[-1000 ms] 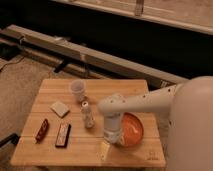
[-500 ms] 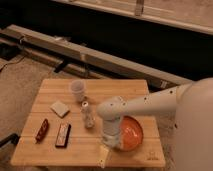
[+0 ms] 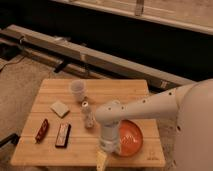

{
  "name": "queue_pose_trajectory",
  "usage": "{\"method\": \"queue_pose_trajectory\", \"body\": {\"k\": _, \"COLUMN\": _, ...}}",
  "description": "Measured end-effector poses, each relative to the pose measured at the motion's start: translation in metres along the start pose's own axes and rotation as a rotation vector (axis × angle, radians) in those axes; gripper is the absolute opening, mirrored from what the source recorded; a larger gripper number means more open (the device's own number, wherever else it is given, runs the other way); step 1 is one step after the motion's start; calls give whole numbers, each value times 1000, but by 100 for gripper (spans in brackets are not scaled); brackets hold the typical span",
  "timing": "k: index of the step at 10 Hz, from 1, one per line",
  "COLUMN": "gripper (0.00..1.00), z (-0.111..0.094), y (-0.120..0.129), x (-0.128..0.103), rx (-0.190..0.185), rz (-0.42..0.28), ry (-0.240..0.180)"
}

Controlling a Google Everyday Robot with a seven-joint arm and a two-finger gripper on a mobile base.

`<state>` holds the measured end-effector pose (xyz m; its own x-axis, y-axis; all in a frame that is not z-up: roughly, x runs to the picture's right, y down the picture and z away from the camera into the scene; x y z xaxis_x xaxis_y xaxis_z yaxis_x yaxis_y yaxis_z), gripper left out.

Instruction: Push the ceramic bowl across the table

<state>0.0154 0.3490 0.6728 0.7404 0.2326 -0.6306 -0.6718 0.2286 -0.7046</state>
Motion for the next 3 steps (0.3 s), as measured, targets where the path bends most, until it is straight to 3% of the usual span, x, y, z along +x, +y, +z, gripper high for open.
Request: {"method": "queue_pose_trajectory", "body": {"k": 3, "gripper": 80, "z": 0, "y": 0, "x": 0, "rx": 1, "rz": -1, "ry": 1}}
